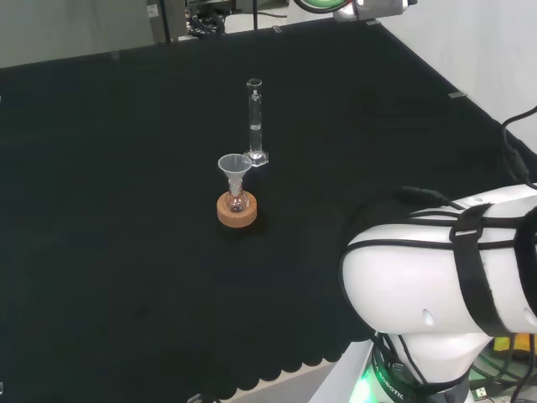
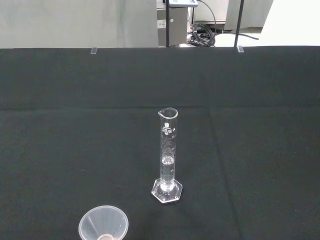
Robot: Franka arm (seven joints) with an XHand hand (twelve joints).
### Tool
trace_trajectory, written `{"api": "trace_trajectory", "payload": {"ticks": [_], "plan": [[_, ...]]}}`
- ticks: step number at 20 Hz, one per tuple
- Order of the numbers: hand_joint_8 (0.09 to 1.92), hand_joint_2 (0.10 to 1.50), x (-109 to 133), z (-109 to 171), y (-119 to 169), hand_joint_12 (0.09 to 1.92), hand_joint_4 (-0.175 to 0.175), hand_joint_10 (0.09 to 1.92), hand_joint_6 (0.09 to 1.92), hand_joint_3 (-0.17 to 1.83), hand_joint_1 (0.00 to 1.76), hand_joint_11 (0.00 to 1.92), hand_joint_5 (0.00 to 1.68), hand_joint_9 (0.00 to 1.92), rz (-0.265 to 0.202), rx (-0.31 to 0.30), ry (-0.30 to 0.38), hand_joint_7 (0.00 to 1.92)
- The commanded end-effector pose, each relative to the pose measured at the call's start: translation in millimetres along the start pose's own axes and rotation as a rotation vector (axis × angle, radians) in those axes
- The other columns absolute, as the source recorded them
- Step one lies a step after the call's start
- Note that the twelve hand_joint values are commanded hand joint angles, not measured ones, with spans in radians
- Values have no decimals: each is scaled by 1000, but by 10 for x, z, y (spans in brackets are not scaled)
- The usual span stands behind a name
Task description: Pick up the graduated cylinder.
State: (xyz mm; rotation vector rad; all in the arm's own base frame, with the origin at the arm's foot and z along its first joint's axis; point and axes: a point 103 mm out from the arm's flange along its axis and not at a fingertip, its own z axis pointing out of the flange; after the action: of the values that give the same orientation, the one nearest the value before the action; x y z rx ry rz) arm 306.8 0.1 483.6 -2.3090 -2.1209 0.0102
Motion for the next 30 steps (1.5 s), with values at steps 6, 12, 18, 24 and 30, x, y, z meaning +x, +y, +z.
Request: {"api": "trace_trajectory", "payload": {"ticks": [6,12,18,24,30], "plan": [[354,1373,31,-7,-1,1330,-13,87,87,3,2,0,193,363,-11,-13,-23,0],[355,1375,-64,80,62,1330,-13,87,87,5,0,0,195,363,16,2,4,0],[360,1375,-197,312,199,1333,-14,87,87,5,0,0,196,365,78,21,10,0],[387,1363,-345,696,445,1351,-18,87,87,-1,18,0,199,374,92,38,51,10],[477,1323,-545,1248,964,1372,-28,562,87,-23,112,0,214,188,77,53,124,0]]}}
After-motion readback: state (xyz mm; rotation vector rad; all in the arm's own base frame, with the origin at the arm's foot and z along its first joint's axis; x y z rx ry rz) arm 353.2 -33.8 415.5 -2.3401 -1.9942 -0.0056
